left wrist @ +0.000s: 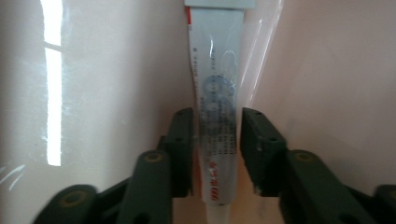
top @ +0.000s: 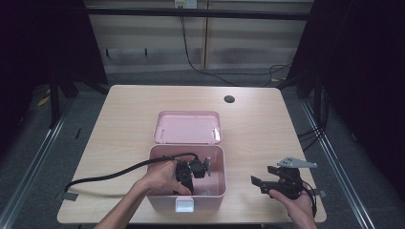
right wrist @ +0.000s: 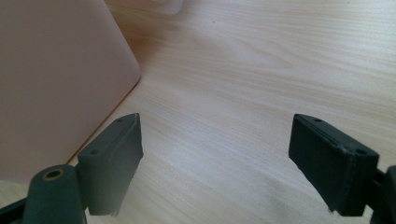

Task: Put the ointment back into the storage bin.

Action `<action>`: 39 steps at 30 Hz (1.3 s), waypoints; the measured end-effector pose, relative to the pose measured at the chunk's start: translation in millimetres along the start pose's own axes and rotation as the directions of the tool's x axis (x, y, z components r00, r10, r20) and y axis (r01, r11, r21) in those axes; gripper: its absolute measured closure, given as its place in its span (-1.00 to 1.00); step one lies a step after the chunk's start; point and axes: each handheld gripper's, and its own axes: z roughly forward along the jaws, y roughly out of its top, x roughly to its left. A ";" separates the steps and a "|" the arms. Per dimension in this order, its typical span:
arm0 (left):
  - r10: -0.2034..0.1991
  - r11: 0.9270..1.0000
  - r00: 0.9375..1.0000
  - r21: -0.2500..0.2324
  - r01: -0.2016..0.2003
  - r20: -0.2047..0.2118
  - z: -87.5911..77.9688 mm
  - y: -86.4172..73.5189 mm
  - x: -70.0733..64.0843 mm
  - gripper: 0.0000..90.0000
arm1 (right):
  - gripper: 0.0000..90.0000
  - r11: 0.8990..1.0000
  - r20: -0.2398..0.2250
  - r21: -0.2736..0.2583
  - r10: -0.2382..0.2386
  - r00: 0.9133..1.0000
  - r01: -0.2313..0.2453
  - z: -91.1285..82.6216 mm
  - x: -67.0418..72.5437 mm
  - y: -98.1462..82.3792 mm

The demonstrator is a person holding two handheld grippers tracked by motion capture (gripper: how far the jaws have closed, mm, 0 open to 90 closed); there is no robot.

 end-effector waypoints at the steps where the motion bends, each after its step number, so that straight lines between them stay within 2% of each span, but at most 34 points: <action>1: 0.004 1.000 1.000 -0.003 -0.004 0.003 -1.1 -0.1 -1.2 0.30 | -0.62 1.000 0.001 0.001 0.002 1.000 -0.002 -0.1 0.1 0.0; 7: -0.024 0.999 0.999 -0.044 0.023 -0.022 -13.6 -4.3 -2.5 0.13 | -0.62 1.000 0.000 0.001 0.000 1.000 0.000 0.3 0.1 0.1; 11: -0.013 0.995 1.000 -0.100 0.011 -0.018 -21.7 -6.7 -5.5 0.09 | -0.62 1.000 0.000 0.001 0.000 1.000 0.000 0.1 -0.1 0.1; 14: 0.001 0.994 0.999 -0.108 -0.006 -0.039 -27.5 -9.7 -7.0 0.07 | -0.62 1.000 0.000 0.001 0.000 1.000 0.000 0.2 0.1 0.1; 18: -0.005 0.991 0.999 -0.132 -0.002 -0.051 -35.8 -13.1 -8.7 0.04 | -0.62 1.000 0.000 0.000 0.000 1.000 0.000 -0.1 0.1 0.0; 23: -0.017 0.983 0.999 -0.184 0.009 -0.039 -47.1 -17.4 -9.8 -0.03 | -0.62 1.000 0.000 0.000 0.000 1.000 0.000 0.0 0.1 0.1; 24: -0.012 0.981 0.999 -0.192 0.003 -0.042 -49.9 -18.2 -9.8 -0.08 | -0.62 1.000 0.000 0.000 0.000 1.000 0.000 0.0 0.1 0.1; 26: -0.026 0.976 0.998 -0.219 0.014 -0.052 -53.6 -20.1 -11.1 -0.05 | -0.62 1.000 0.000 0.000 0.001 1.000 -0.001 0.1 0.0 0.0; 28: -0.021 0.973 0.999 -0.232 0.011 -0.042 -57.7 -22.7 -11.4 -0.08 | -0.62 1.000 0.000 0.000 0.001 1.000 -0.001 0.1 0.0 0.0; 29: -0.017 0.973 0.999 -0.229 0.006 -0.045 -60.0 -23.7 -11.6 -0.09 | -0.62 1.000 -0.001 0.000 0.000 1.000 0.000 0.1 0.1 0.0; 35: -0.019 0.969 0.998 -0.249 0.003 -0.062 -70.6 -30.0 -15.7 -0.18 | -0.62 1.000 0.000 0.000 0.002 1.000 -0.002 0.2 0.1 0.0; 37: -0.023 0.962 0.997 -0.273 0.002 -0.071 -75.4 -34.0 -17.4 -0.21 | -0.62 1.000 0.000 0.000 0.000 1.000 0.000 0.0 0.3 -0.1; 39: -0.019 0.961 0.997 -0.278 -0.003 -0.077 -80.2 -36.7 -18.3 -0.21 | -0.62 1.000 0.000 0.001 0.004 1.000 -0.004 -0.1 0.2 -0.2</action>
